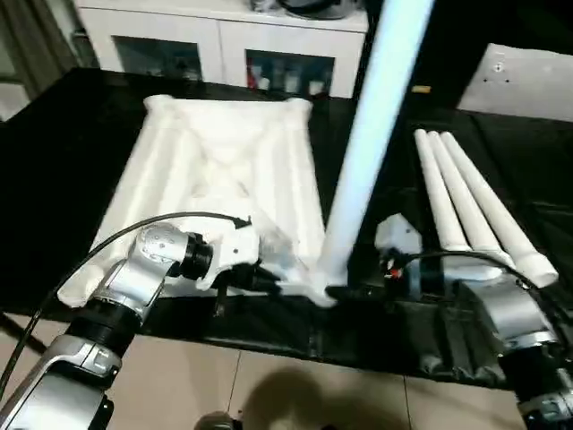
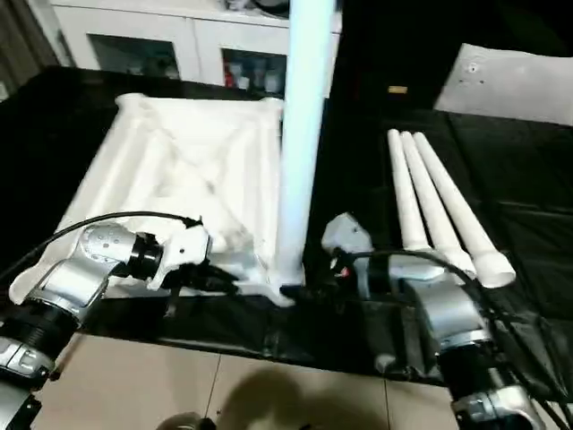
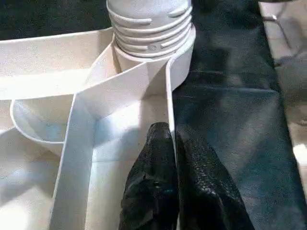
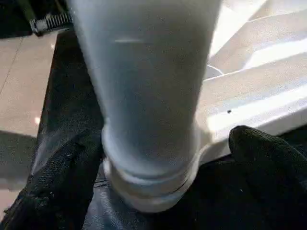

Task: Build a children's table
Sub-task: Rotate leg to tighten

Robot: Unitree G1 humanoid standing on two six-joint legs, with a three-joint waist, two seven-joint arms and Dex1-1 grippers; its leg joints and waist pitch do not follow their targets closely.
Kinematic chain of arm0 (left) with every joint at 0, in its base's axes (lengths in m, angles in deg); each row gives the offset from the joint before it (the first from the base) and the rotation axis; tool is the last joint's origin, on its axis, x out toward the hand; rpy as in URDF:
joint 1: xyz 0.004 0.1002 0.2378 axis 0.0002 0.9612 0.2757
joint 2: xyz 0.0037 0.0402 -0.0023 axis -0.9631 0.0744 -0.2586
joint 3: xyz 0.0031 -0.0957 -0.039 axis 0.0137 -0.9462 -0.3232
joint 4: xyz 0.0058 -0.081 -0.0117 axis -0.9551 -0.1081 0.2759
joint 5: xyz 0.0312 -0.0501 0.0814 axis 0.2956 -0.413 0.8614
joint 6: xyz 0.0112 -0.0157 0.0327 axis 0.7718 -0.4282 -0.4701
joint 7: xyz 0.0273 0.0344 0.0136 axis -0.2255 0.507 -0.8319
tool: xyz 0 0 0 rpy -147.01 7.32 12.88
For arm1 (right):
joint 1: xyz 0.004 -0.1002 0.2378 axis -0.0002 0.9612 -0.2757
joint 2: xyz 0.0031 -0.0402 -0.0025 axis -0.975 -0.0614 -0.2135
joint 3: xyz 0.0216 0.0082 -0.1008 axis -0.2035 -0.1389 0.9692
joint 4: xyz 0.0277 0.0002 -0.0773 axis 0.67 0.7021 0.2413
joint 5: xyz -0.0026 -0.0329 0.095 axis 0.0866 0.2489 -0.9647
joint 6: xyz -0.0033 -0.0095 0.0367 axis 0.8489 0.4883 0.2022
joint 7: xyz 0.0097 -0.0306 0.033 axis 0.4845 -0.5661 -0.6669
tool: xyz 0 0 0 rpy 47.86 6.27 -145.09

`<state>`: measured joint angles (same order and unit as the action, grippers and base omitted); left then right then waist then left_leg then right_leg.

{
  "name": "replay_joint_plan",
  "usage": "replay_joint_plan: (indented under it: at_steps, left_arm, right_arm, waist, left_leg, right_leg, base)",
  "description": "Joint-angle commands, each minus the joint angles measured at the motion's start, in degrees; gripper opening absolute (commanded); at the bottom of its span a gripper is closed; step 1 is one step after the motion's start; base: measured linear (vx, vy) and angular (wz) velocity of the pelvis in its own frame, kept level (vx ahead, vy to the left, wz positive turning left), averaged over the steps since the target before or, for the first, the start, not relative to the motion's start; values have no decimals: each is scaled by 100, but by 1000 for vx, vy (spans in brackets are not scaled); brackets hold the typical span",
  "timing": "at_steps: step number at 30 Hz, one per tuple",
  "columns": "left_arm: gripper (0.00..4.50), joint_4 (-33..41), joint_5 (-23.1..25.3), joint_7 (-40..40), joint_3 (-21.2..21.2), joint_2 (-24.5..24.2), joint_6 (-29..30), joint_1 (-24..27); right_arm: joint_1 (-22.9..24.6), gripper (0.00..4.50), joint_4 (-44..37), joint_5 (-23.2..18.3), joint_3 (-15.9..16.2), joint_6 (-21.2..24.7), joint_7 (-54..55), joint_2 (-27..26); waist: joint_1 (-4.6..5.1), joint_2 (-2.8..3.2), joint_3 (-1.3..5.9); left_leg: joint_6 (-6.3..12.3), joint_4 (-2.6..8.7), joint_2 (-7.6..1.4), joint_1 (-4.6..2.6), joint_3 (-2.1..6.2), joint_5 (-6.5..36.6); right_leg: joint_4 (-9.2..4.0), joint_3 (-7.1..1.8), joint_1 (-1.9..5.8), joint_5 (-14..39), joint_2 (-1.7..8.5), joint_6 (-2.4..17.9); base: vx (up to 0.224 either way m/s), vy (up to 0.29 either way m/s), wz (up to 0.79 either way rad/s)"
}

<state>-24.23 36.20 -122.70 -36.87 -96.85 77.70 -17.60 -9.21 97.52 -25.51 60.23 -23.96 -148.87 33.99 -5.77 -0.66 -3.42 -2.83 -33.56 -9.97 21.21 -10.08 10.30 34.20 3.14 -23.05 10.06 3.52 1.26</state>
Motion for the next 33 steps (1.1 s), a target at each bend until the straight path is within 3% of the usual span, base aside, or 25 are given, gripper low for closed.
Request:
replay_joint_plan:
  at_steps: [1, 19, 23, 27, 30, 31, 32, 33]
  left_arm:
    - [0, -110, 141, -282, 303, 43, -170, -104]
    - [0, -440, 135, -477, 346, 98, -361, -282]
    - [0, -481, 125, -494, 338, 99, -365, -286]
    - [0, -440, 62, -419, 267, 109, -129, -212]
    - [0, -380, 69, -128, 172, 177, 106, -164]
    - [0, -348, 24, 118, 70, 289, 291, -136]
    - [0, -303, -30, 360, -32, 407, 502, -108]
    - [0, -181, -108, 708, -160, 596, 811, -51]
  right_arm:
    - [-138, 449, 111, 38, 64, -138, -87, -33]
    - [-212, 292, 339, -148, 108, -168, -568, -94]
    - [-160, 277, 286, -166, 138, -137, -612, -117]
    - [5, 274, 162, -293, 138, 8, -598, -236]
    - [137, 273, -8, -487, 19, 269, -373, -435]
    - [216, 273, -86, -506, -34, 361, -109, -579]
    - [289, 273, -144, -502, -81, 435, 171, -725]
    - [380, 272, -182, -443, -126, 555, 629, -948]
  waist:
    - [24, -51, 370]
    - [-30, -46, 356]
    - [-29, -37, 345]
    - [-35, 5, 329]
    - [-29, 2, 321]
    - [-26, 37, 302]
    - [-14, 23, 289]
    - [10, 20, 270]
  left_leg:
    - [332, 369, -349, -90, 61, 1002]
    - [333, 371, -360, -91, 68, 1007]
    - [318, 378, -360, -92, 71, 1068]
    - [286, 392, -359, -93, 79, 1145]
    - [250, 406, -366, -101, 83, 1228]
    - [203, 421, -370, -113, 89, 1357]
    - [172, 434, -375, -109, 88, 1410]
    - [63, 449, -355, -128, 109, 1674]
  right_leg:
    - [-350, -276, 268, 1175, 500, 1235]
    - [-345, -265, 274, 1193, 499, 1235]
    - [-354, -265, 271, 1245, 499, 1230]
    - [-364, -269, 268, 1281, 497, 1238]
    - [-376, -265, 260, 1317, 492, 1238]
    - [-399, -268, 248, 1470, 500, 1223]
    - [-404, -276, 251, 1534, 496, 1199]
    - [-449, -273, 241, 2004, 523, 1129]
  base:
    - [0, 0, 0]
    - [0, 0, 0]
    - [0, 0, 0]
    - [0, 0, 0]
    - [0, 0, 0]
    - [0, 0, 0]
    - [0, 0, 0]
    - [0, 0, 0]
